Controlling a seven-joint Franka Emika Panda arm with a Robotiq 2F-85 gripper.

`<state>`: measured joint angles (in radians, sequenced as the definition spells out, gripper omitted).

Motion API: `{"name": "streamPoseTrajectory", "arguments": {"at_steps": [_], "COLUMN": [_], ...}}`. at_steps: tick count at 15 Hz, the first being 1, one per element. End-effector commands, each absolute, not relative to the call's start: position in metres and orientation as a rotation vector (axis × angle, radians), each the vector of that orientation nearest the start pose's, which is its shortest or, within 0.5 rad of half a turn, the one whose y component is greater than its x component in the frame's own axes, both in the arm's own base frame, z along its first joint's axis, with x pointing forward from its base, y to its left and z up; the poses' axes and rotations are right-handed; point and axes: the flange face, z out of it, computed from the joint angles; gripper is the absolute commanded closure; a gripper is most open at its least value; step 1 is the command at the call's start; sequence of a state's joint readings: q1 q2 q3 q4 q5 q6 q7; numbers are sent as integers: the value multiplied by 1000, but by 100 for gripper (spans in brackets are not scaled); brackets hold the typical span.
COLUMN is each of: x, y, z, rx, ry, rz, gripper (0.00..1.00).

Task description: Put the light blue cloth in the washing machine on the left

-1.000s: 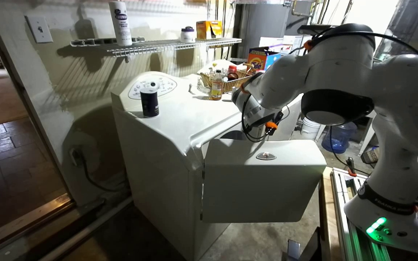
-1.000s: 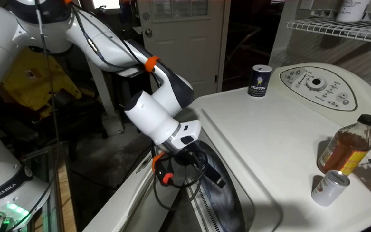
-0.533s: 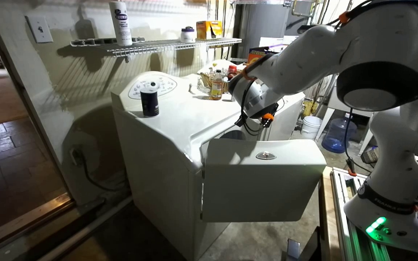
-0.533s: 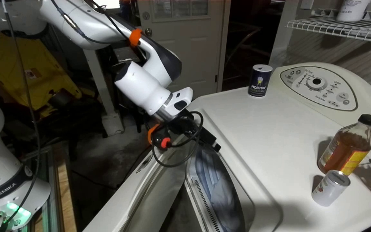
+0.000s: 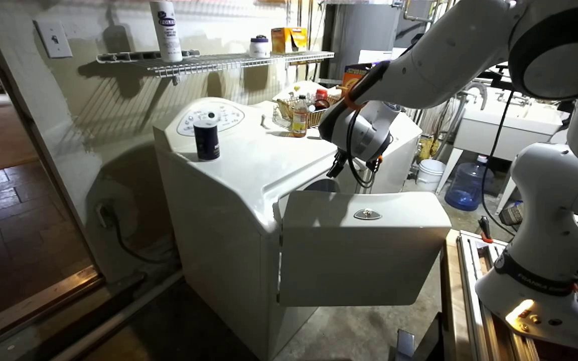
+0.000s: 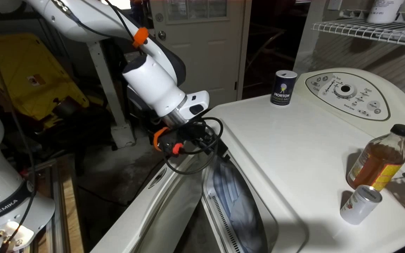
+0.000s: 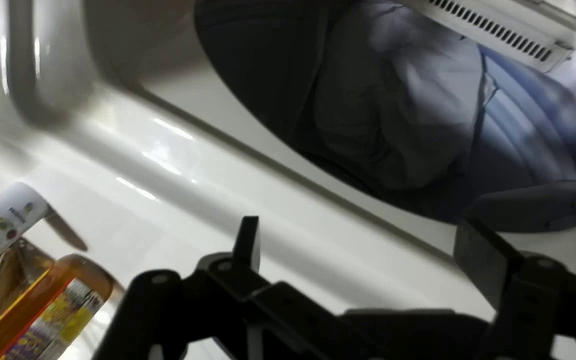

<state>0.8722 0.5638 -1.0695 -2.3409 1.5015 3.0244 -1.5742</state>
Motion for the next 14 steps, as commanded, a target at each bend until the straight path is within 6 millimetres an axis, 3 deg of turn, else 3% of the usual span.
{"name": "streamPoseTrajectory", "arguments": {"at_steps": [1,5,9,12,13,14], "x": [465,479,495,502,502,504], "y": [-180,-168,-149,-149,-149,-148], "z": [271,315,373,379,379,381], "rx": [-3315,-3140,-2977,-2898,-2959,-2951], "ry": [-76,95,432,652,531,577], "rz": [-621,-461,-503,-698,-643,-675], "gripper": [0,0,0,0,0,0]}}
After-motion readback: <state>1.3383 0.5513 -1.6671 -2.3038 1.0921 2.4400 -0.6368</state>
